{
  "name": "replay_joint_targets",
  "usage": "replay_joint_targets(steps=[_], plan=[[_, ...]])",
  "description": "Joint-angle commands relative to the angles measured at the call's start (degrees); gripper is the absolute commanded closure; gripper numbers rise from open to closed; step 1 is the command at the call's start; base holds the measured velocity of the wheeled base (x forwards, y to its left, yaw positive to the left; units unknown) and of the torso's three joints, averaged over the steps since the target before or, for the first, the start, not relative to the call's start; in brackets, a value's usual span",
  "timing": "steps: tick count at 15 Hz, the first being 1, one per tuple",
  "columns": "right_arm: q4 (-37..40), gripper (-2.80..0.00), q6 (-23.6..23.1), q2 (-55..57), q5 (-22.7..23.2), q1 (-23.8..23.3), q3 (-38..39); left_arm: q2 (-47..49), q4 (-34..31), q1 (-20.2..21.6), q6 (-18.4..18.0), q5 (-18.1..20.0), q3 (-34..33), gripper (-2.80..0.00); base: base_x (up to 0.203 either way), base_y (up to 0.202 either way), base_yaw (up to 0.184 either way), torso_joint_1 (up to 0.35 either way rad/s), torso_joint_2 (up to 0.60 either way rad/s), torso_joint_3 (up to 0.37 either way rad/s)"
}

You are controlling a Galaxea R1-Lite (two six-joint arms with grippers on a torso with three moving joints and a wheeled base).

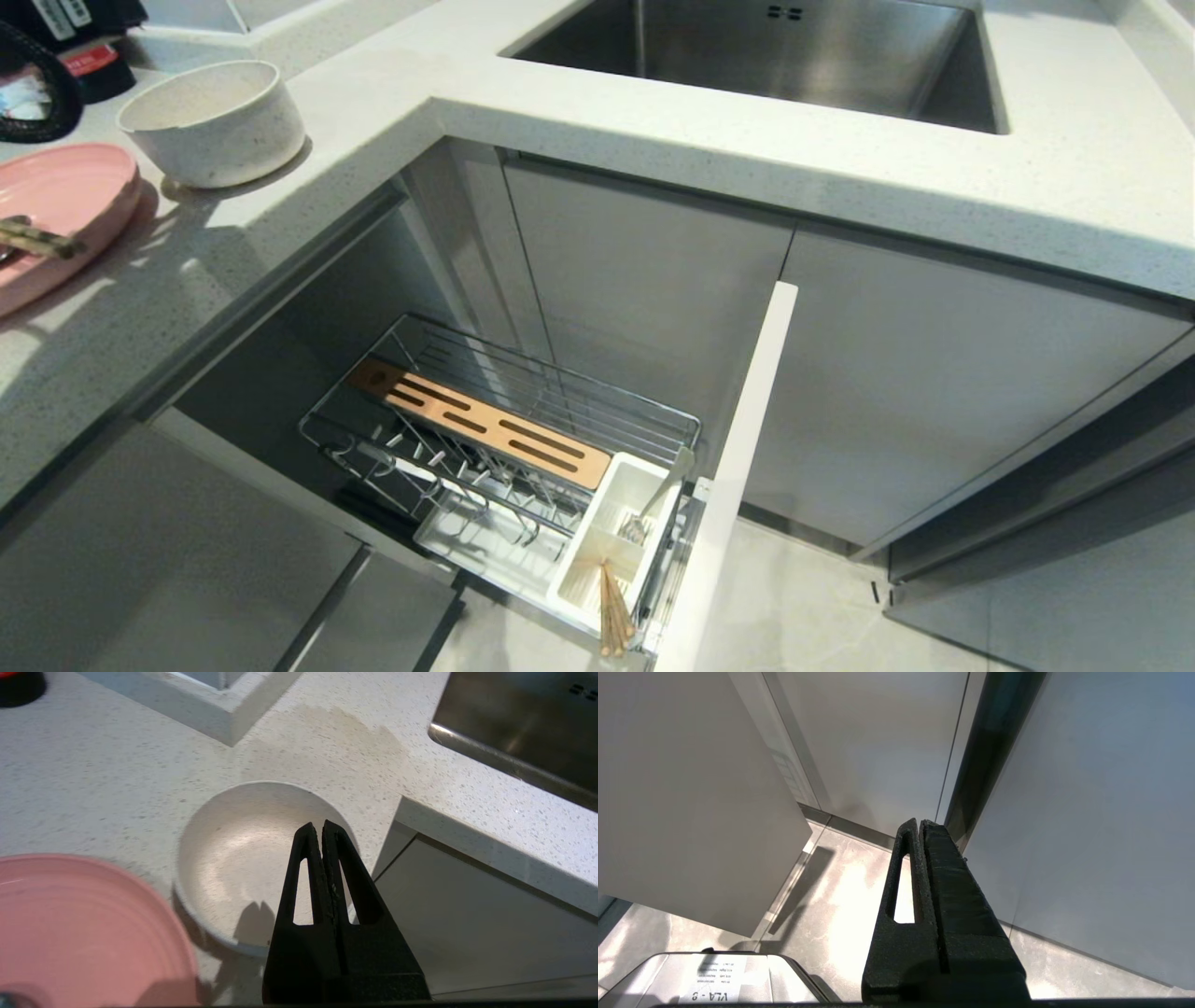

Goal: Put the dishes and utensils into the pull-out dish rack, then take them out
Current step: Pick up the bowl and place it in the cupboard

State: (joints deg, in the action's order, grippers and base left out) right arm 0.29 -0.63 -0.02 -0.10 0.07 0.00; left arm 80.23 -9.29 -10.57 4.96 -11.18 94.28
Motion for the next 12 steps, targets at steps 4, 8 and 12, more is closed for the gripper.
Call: replay_joint_targets(steps=[4, 8, 12], plan=[[0.0, 0.00, -0.1, 0.0, 0.0, 0.0, 0.0, 5.1, -3.1, -3.5, -0.8, -1.1, 5.9, 0.00, 0.000, 0.000, 0.000, 0.000, 0.00, 0.000], [0.0, 0.00, 0.0, 0.0, 0.0, 0.0, 0.0, 7.5, -5.0, -5.8, -0.9, -4.3, 7.0, 0.00, 0.000, 0.000, 0.000, 0.000, 0.00, 0.000], [0.0, 0.00, -0.1, 0.0, 0.0, 0.0, 0.0, 7.7, -4.8, -5.9, -0.9, -5.1, 7.1, 0.00, 0.000, 0.000, 0.000, 0.000, 0.00, 0.000]])
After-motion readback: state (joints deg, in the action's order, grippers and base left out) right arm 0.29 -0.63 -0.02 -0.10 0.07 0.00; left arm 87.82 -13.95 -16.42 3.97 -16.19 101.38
